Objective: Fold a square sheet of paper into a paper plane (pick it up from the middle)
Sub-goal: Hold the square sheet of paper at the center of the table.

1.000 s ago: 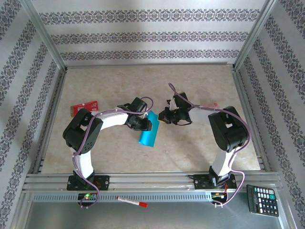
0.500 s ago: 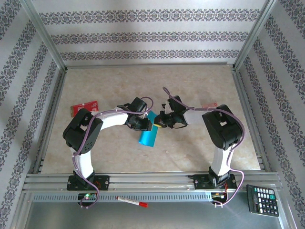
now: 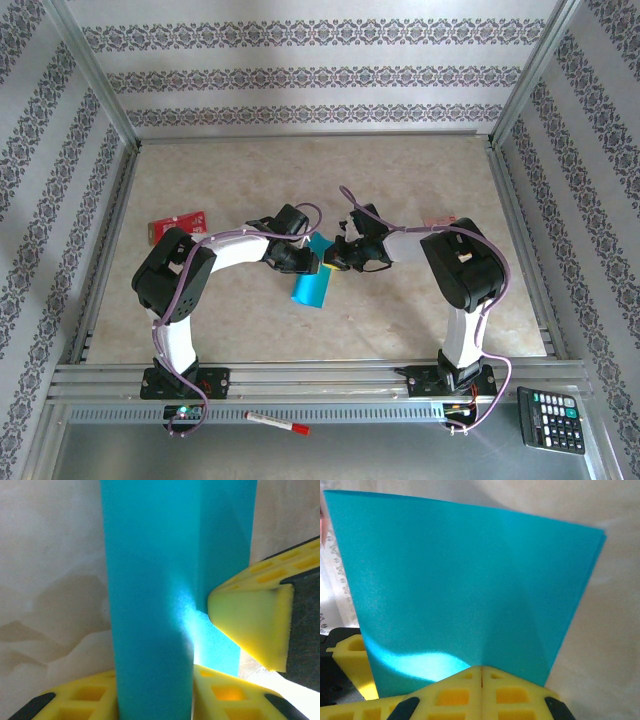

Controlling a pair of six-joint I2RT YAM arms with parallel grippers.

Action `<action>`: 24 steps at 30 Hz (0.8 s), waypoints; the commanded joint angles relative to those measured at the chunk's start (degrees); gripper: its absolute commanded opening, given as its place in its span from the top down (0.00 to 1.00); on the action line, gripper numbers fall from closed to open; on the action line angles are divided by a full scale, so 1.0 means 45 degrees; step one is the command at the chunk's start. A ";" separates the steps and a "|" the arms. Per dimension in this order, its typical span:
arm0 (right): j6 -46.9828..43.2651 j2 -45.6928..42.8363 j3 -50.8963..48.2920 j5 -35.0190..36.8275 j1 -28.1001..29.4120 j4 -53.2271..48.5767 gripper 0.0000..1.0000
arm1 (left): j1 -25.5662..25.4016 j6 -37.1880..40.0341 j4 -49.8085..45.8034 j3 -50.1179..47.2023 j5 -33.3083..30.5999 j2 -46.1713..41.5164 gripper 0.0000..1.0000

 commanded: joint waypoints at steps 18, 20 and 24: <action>-0.0695 0.1026 -0.0731 0.1658 0.0030 -0.1084 1.00 | -0.0022 -0.0120 -0.2613 0.0148 -0.1727 0.0236 0.49; -0.0700 0.1082 -0.0732 0.1663 0.0030 -0.1084 1.00 | -0.0017 -0.0122 -0.2770 0.0277 -0.1768 -0.0046 0.47; -0.0636 0.1087 -0.0804 0.1713 0.0010 -0.1092 1.00 | 0.0002 -0.0140 -0.3330 0.0600 -0.1934 -0.0803 0.41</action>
